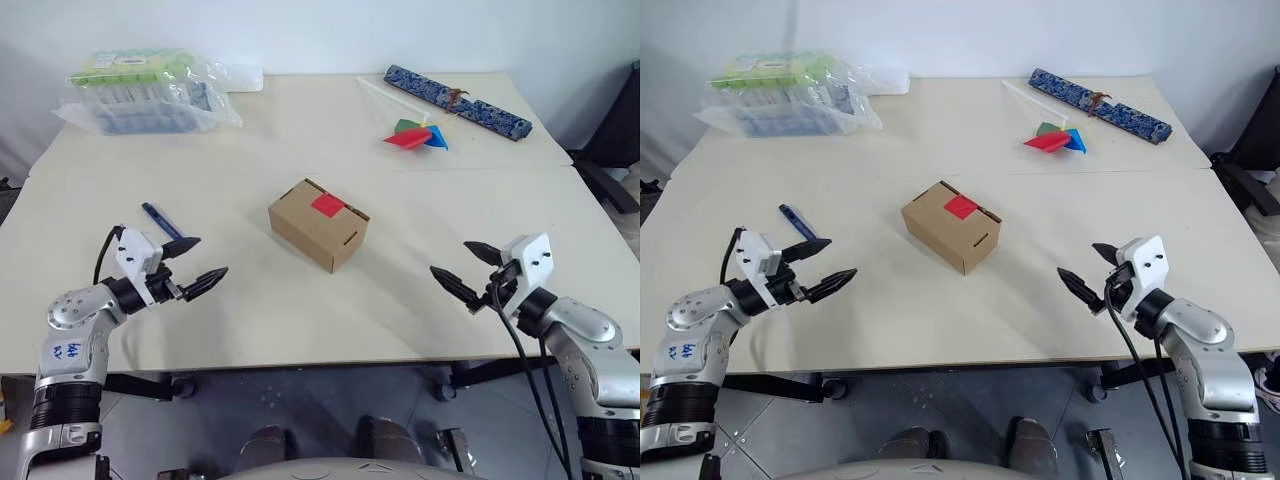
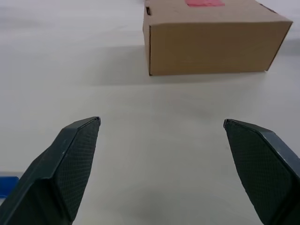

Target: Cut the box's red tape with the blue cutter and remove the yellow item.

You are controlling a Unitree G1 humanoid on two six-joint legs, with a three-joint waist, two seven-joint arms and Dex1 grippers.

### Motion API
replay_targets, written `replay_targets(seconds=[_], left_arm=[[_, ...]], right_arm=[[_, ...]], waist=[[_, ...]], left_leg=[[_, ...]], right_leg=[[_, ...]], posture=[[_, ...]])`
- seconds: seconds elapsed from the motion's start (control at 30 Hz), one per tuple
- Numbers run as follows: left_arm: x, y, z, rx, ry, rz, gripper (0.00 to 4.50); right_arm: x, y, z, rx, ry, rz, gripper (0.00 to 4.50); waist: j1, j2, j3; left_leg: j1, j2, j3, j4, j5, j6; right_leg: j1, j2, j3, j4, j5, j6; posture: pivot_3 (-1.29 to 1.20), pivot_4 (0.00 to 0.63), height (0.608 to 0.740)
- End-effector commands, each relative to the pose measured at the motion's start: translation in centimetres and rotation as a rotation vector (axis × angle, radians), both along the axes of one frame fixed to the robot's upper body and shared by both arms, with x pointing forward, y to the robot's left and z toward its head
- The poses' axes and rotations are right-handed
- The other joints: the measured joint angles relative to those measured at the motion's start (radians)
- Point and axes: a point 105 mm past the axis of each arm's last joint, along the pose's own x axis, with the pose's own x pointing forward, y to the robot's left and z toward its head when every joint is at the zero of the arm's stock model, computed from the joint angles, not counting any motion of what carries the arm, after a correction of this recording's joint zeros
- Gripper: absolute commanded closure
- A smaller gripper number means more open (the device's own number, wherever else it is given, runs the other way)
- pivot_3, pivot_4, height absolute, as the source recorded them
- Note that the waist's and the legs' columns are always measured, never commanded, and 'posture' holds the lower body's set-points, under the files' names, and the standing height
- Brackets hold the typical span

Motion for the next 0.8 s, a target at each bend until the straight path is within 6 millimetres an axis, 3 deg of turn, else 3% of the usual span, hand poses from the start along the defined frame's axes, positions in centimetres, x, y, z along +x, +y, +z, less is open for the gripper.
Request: replay_targets(seconds=[0.03, 0.17, 0.37, 0.47, 0.57, 0.67, 0.8], left_arm=[[-0.3, -0.5, 1.0, 0.021, -0.039, -0.022, 0.02], [-0.3, -0.9, 1.5, 0.012, -0.035, -0.024, 0.02], [1.8, -0.9, 2.6, 0.062, -0.028, 0.031, 0.02], [2.9, -0.7, 2.8, 0.074, -0.033, 0.053, 0.02], [4.9, -0.1, 3.3, 0.068, -0.06, 0.083, 0.02], [6.8, 0.0, 3.6, 0.042, -0.07, 0.116, 0.62], [9.1, -1.4, 3.9, 0.035, -0.07, 0.106, 1.85]], right_arm=[[0.1, -0.3, 1.2, -0.019, -0.044, 0.004, 0.0], [0.3, -0.4, 1.5, -0.017, -0.047, -0.008, 0.0], [0.1, -0.5, 2.3, -0.034, -0.057, -0.063, 0.0], [-0.2, 0.4, 2.2, -0.073, -0.032, -0.062, 0.0], [-0.4, 2.7, 2.0, -0.077, 0.004, -0.005, 0.0], [-0.4, 4.5, 1.9, -0.061, 0.024, 0.016, 0.62], [0.0, 6.5, 1.9, -0.046, 0.034, 0.029, 2.02]], waist=[[0.0, 0.0, 0.0], [0.002, 0.0, 0.0], [0.004, 0.0, 0.0], [0.002, 0.0, 0.0], [0.001, 0.0, 0.0], [0.001, 0.0, 0.0], [0.003, -0.001, 0.0]], left_leg=[[0.0, 0.0, 0.0, 0.0, 0.0, 0.0], [0.0, 0.0, 0.0, 0.0, 0.0, 0.0], [0.0, 0.0, 0.0, 0.001, 0.0, 0.0], [0.0, 0.0, 0.0, 0.001, 0.0, 0.0], [0.0, 0.0, 0.001, 0.0, 0.0, 0.0], [-0.001, 0.0, 0.002, 0.001, 0.0, 0.0], [-0.001, -0.001, 0.002, 0.001, 0.0, 0.0]], right_leg=[[0.0, 0.0, 0.0, 0.0, 0.0, 0.0], [0.0, 0.0, 0.0, 0.0, 0.0, 0.0], [0.0, 0.0, 0.0, 0.001, 0.0, 0.0], [0.0, 0.0, 0.0, 0.001, 0.0, 0.0], [0.0, 0.001, -0.001, 0.001, 0.0, 0.0], [0.0, 0.001, 0.0, 0.001, 0.0, 0.0], [0.0, 0.001, -0.001, 0.001, 0.0, 0.0]], posture=[[0.0, 0.15, 0.74], [0.0, 0.15, 0.74], [0.0, 0.15, 0.74], [0.0, 0.15, 0.74], [0.0, 0.15, 0.74], [0.0, 0.15, 0.74], [0.0, 0.15, 0.74]])
